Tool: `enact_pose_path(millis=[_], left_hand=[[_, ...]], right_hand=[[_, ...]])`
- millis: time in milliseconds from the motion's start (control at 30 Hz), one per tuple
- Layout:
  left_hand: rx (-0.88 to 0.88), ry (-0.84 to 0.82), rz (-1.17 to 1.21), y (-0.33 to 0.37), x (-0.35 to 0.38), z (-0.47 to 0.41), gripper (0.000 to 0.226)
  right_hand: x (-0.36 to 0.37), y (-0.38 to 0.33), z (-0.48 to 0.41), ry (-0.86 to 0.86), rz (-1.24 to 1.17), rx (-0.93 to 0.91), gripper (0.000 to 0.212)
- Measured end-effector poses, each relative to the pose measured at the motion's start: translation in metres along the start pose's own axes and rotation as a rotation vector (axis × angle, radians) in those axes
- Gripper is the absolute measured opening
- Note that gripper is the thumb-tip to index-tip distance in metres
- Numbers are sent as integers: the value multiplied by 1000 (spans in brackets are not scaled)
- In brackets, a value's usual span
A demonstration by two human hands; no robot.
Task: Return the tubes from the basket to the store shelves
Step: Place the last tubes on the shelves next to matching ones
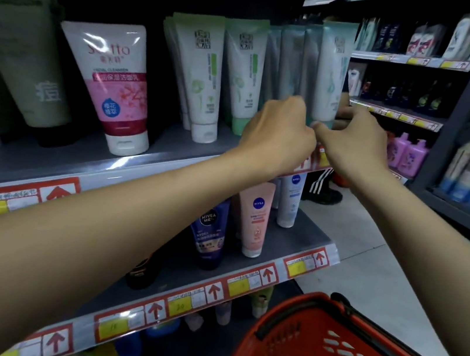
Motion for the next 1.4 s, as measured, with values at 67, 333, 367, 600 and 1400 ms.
enact_pose_path(millis=[67, 333, 367, 600, 1400], left_hand=[[-14, -27, 8, 0, 3, -2, 32], [-21, -87, 64, 7, 5, -11, 34], [-21, -88, 68, 6, 6, -11, 35], [20, -14, 64, 5, -2, 8, 36], [430, -74, -454, 75, -1, 143, 41]], right_hand=[[0, 1, -3, 7, -3, 7, 48], [1, 5, -13, -1, 5, 27, 39], [1, 5, -14, -5, 3, 32, 40], [-3, 5, -4, 94, 45, 51, 49], [-124, -19, 233, 82, 687, 166, 44]])
Point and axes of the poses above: each hand's wrist, its own z-axis away from the middle knuckle, its own x-axis out of the palm, y = z × x, the point moved 1 cm from there along -z, towards the middle knuckle, and after that the axes turned 13 degrees about -y, right-handed, at the moved point
